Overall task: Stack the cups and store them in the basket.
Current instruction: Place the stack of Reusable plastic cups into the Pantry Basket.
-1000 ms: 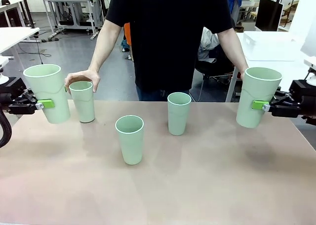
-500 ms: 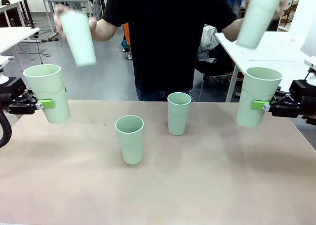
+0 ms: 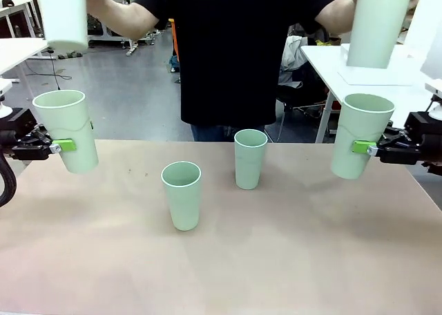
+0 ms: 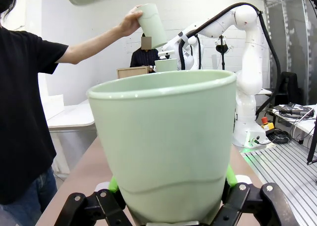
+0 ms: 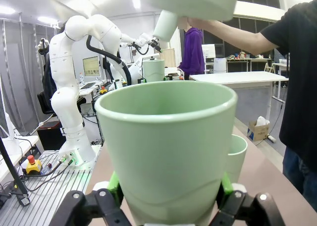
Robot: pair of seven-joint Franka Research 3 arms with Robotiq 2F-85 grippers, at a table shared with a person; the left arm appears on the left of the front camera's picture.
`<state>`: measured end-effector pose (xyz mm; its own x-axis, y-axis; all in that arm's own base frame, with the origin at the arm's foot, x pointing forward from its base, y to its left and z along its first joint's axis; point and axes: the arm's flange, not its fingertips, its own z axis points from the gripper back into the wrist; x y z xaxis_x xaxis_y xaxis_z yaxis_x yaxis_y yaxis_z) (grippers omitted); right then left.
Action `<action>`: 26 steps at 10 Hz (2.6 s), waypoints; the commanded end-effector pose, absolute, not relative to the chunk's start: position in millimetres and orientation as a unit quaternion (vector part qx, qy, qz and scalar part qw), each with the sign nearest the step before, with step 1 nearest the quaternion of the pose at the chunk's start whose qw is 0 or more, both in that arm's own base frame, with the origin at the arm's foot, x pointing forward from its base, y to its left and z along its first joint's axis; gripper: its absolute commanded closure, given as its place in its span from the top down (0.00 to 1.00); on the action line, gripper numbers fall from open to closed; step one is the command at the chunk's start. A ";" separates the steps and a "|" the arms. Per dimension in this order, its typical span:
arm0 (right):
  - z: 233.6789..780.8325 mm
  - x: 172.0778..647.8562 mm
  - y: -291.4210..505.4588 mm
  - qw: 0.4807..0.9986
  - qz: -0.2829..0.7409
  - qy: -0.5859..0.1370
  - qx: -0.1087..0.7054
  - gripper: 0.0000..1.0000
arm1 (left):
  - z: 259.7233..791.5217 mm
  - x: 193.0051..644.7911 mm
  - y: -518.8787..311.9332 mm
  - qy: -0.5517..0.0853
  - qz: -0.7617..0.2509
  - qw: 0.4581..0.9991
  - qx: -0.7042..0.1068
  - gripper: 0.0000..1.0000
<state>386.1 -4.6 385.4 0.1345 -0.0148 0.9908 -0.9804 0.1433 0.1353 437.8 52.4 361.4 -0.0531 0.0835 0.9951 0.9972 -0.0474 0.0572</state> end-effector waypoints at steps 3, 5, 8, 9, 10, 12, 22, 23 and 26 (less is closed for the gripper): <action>386.6 387.2 -3.5 0.569 0.428 -0.501 0.492 0.86 | 366.1 437.4 51.0 -0.523 -0.505 0.452 -0.517 0.85; 386.6 387.2 -3.5 0.569 0.428 -0.501 0.492 0.86 | 366.1 437.4 51.0 -0.523 -0.505 0.452 -0.517 0.85; 386.6 387.2 -3.5 0.569 0.428 -0.501 0.492 0.86 | 366.1 437.4 51.0 -0.523 -0.505 0.452 -0.517 0.85; 386.6 387.2 -3.5 0.569 0.428 -0.501 0.492 0.86 | 366.1 437.4 51.0 -0.523 -0.505 0.452 -0.517 0.85; 386.6 387.2 -3.5 0.569 0.428 -0.501 0.492 0.86 | 366.1 437.4 51.0 -0.523 -0.505 0.452 -0.517 0.85; 386.6 387.2 -3.5 0.569 0.428 -0.501 0.492 0.86 | 366.1 437.4 51.0 -0.523 -0.505 0.452 -0.517 0.85; 386.6 387.2 -3.5 0.569 0.428 -0.501 0.492 0.86 | 366.1 437.4 51.0 -0.523 -0.505 0.452 -0.517 0.85; 386.6 387.2 -3.5 0.569 0.428 -0.501 0.492 0.86 | 366.1 437.4 51.0 -0.523 -0.505 0.452 -0.517 0.85; 386.6 387.2 -3.5 0.569 0.428 -0.501 0.492 0.86 | 366.1 437.4 51.0 -0.523 -0.505 0.452 -0.517 0.85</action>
<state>386.3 -4.9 384.4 0.1366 -0.0123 0.9906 -0.9797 0.1463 0.1369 438.0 52.5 361.2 -0.0531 0.0819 0.9952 0.9973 -0.0464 0.0570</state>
